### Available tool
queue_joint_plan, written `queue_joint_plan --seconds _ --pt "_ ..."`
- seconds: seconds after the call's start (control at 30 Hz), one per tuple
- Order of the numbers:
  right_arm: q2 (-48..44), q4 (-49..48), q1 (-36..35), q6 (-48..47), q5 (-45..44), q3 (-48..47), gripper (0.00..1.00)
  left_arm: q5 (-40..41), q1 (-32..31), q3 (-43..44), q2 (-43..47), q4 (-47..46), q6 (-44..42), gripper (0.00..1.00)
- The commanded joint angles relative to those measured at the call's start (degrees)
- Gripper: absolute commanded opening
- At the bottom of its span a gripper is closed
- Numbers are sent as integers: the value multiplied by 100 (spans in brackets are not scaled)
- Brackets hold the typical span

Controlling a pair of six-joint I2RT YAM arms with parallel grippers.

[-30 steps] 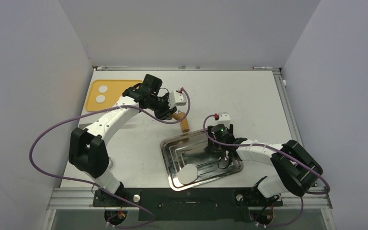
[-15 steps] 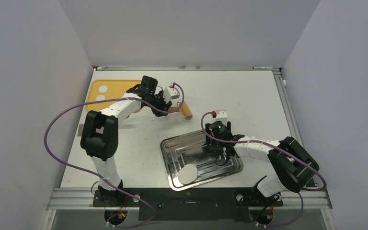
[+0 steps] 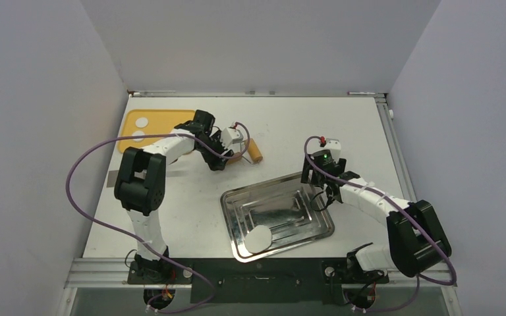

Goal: Roll out the dumpling wrappers from the dough
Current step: Place the rolling pin at the center of the board.

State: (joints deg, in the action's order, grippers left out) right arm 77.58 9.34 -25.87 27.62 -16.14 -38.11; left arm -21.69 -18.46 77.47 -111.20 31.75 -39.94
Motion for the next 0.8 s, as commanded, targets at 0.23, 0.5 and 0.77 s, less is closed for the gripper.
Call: queue_joint_plan --seconds 0.23,0.5,0.77 --pt "895 298 278 63 939 -181 70 -249 -1132 -835 1109 970 -611 59" --pt "1412 -335 319 423 800 -38 39 777 -1578 -1315 849 268 -448 59" --pt "1545 -727 249 476 857 -39 19 578 -1341 -554 1284 614 -303 59"
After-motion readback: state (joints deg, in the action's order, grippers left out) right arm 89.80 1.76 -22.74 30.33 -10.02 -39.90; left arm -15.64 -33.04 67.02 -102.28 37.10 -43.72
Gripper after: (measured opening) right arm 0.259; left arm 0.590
